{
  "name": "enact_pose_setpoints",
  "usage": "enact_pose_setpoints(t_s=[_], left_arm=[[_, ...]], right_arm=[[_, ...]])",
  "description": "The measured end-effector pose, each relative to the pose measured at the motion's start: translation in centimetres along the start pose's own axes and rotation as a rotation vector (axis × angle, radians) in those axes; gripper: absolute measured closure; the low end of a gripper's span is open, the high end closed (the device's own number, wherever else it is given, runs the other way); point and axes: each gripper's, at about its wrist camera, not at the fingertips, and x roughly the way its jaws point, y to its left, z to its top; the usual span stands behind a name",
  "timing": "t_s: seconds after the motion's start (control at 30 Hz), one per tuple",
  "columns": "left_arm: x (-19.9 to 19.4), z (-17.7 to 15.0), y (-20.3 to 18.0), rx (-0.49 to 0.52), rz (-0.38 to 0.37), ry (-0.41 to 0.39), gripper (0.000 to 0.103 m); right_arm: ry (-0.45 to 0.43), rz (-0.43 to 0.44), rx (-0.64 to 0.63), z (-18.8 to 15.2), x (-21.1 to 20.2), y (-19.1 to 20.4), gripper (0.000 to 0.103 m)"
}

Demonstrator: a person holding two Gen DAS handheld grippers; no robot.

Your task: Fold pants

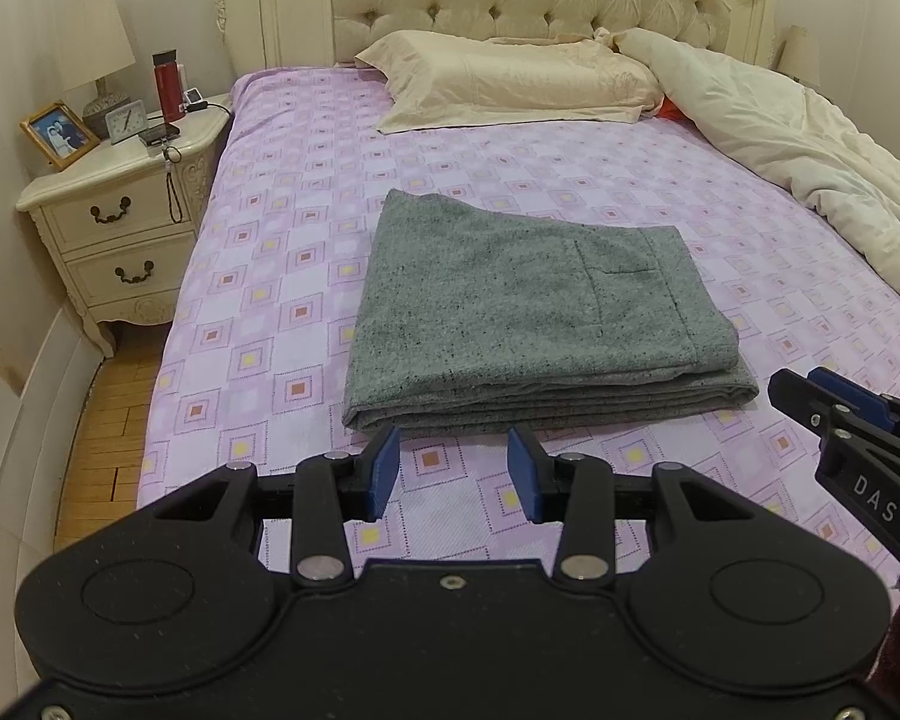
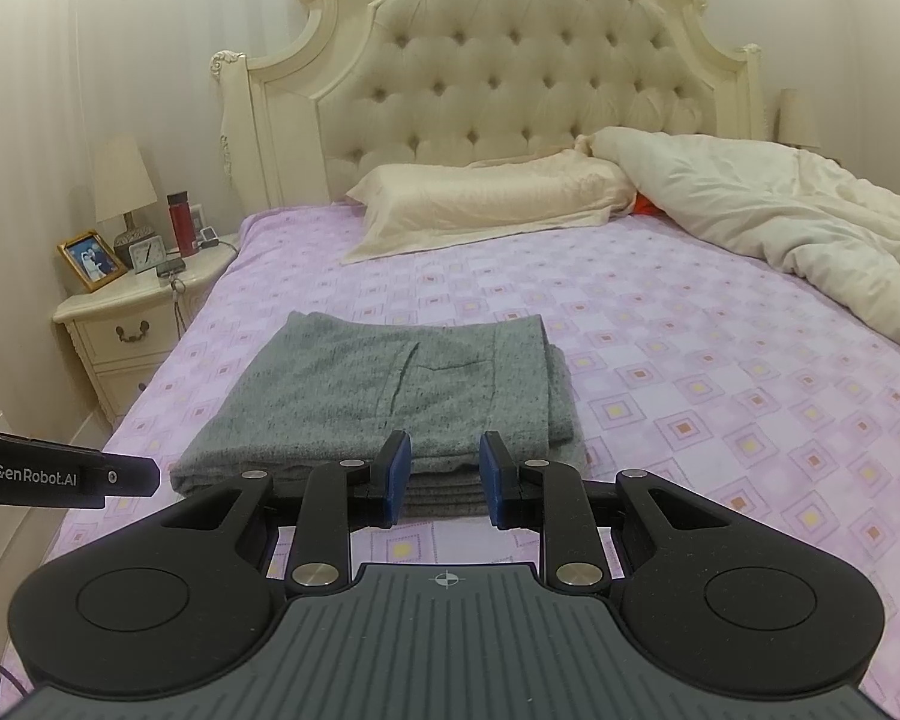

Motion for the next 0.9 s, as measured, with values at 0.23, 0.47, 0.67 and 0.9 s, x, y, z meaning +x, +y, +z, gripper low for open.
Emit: enact_pose_setpoints(t_s=[0.23, 0.47, 0.67, 0.9], left_arm=[[0.04, -0.02, -0.1, 0.003, 0.0, -0.003, 0.053], [0.05, -0.07, -0.48, 0.011, 0.006, -0.004, 0.053], [-0.21, 0.08, -0.67, 0.013, 0.005, -0.008, 0.053], [-0.37, 0.03, -0.78, 0.02, 0.004, -0.011, 0.053]], right_arm=[[0.001, 0.001, 0.001, -0.05, 0.03, 0.08, 0.078], [0.003, 0.003, 0.001, -0.05, 0.04, 0.06, 0.078], [0.003, 0.004, 0.001, -0.07, 0.05, 0.1, 0.078], [0.003, 0.004, -0.001, -0.1, 0.06, 0.16, 0.078]])
